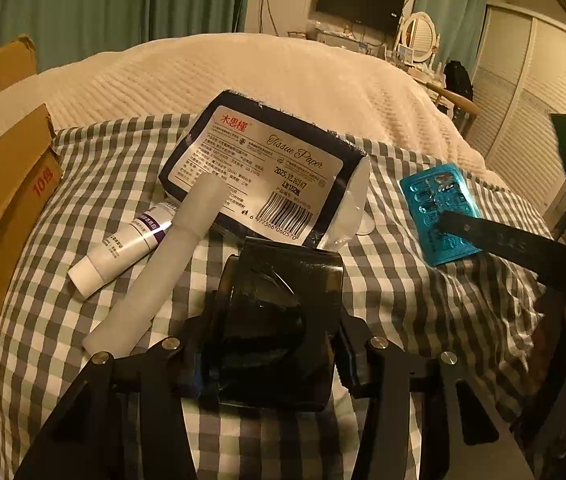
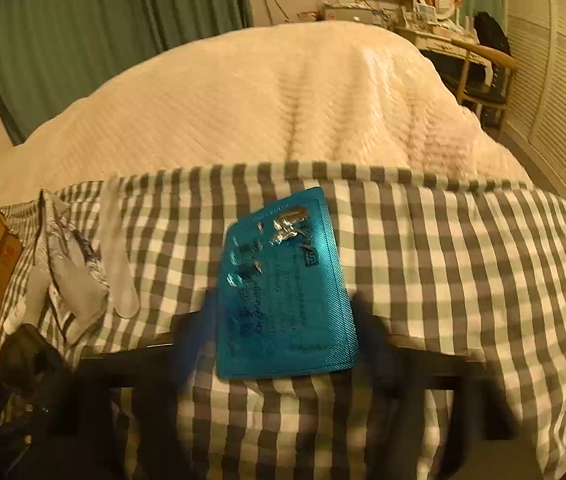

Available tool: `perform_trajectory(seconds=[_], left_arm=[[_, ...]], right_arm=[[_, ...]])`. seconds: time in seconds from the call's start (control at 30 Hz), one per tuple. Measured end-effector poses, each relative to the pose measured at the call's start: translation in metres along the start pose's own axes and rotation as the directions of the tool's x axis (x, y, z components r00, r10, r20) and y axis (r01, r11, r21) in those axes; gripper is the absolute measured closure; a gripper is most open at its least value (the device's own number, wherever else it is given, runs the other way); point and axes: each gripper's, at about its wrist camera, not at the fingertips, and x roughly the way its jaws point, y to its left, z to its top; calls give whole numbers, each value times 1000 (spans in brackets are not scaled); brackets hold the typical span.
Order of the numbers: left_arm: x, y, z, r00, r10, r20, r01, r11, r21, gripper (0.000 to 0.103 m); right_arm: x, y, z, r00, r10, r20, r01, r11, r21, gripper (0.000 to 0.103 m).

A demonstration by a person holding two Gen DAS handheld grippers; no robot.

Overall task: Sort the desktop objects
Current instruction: 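Grasp the black plastic cup with the left tool while the right tool grasps the teal blister pack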

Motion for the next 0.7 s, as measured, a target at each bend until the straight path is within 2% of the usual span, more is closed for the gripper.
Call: perform_trajectory(seconds=[0.03, 0.13, 0.2, 0.47, 0.6, 0.7], left_arm=[[-2, 0, -1, 1000, 3, 3, -3, 1000, 2, 53], [-17, 0, 0, 1000, 1, 19, -2, 1000, 6, 54], [-29, 0, -1, 1000, -6, 30, 6, 1000, 4, 54], [-97, 5, -3, 996, -51, 80, 52, 999, -16, 54], [-139, 14, 10, 987, -61, 147, 65, 997, -27, 54], [-180, 27, 22, 974, -56, 219, 63, 998, -27, 54]], right_arm=[[-3, 1, -2, 1000, 9, 8, -9, 1000, -5, 77], [-25, 5, -8, 999, 38, 32, -37, 999, -28, 92], [-41, 9, -13, 998, 62, 31, -60, 997, -45, 96], [-128, 24, -49, 993, 117, 17, -116, 992, -56, 96], [-177, 34, -66, 991, 134, 26, -133, 991, -34, 96], [-213, 50, -63, 989, 140, 57, -137, 989, -53, 96]])
